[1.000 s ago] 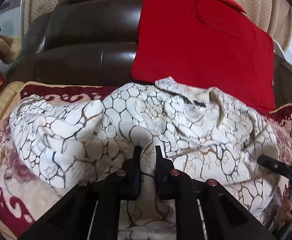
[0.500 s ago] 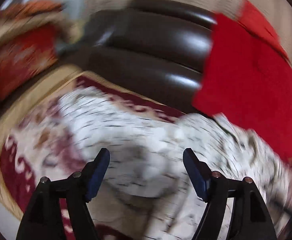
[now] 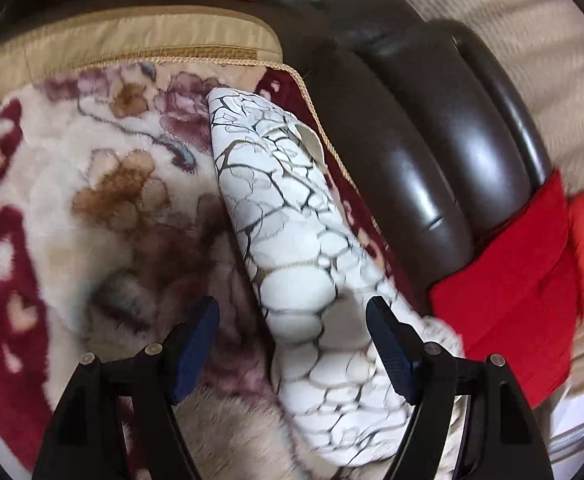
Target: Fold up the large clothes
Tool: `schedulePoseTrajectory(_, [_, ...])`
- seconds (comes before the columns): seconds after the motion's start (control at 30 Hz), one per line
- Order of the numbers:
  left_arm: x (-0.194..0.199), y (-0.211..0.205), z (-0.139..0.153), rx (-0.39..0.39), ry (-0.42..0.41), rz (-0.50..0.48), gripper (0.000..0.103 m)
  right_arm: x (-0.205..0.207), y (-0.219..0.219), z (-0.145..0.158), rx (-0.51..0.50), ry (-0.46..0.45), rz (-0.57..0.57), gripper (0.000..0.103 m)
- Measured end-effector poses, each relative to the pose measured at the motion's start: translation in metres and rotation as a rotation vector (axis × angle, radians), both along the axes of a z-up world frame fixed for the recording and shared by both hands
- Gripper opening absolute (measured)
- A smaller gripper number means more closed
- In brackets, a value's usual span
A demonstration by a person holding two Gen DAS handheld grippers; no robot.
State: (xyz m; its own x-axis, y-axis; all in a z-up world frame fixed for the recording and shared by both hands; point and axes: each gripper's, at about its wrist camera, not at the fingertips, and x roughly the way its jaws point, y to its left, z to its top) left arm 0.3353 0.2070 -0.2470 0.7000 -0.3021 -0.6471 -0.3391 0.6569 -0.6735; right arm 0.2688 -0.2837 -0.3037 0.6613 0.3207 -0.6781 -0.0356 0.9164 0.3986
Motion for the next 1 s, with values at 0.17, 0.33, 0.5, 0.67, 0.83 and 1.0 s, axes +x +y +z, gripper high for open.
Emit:
schedulePoseTrajectory(0.17, [0.026, 0.001, -0.013, -0.15, -0.02, -0.058, 0.077, 0.002, 0.002, -0.002, -0.016, 0.0, 0.005, 0.057])
schedulePoseTrajectory(0.33, [0.043, -0.001, -0.016, -0.18, -0.067, -0.075, 0.021, 0.002, 0.003, -0.002, -0.019, -0.003, 0.006, 0.057])
schedulePoseTrajectory(0.5, [0.039, -0.015, 0.02, -0.034, -0.164, -0.08, 0.004, 0.001, 0.001, -0.002, -0.007, -0.012, 0.006, 0.057])
schedulePoseTrajectory(0.67, [0.003, -0.099, 0.1, 0.376, -0.362, -0.265, 0.004, -0.004, -0.008, 0.005, 0.041, -0.037, -0.015, 0.057])
schedulePoseTrajectory(0.83, [-0.062, -0.232, 0.12, 0.727, -0.532, -0.602, 0.004, -0.018, -0.036, 0.017, 0.13, -0.11, -0.11, 0.057])
schedulePoseTrajectory(1.0, [-0.107, -0.347, 0.052, 1.014, -0.433, -0.955, 0.026, -0.03, -0.067, 0.021, 0.237, -0.135, -0.196, 0.057])
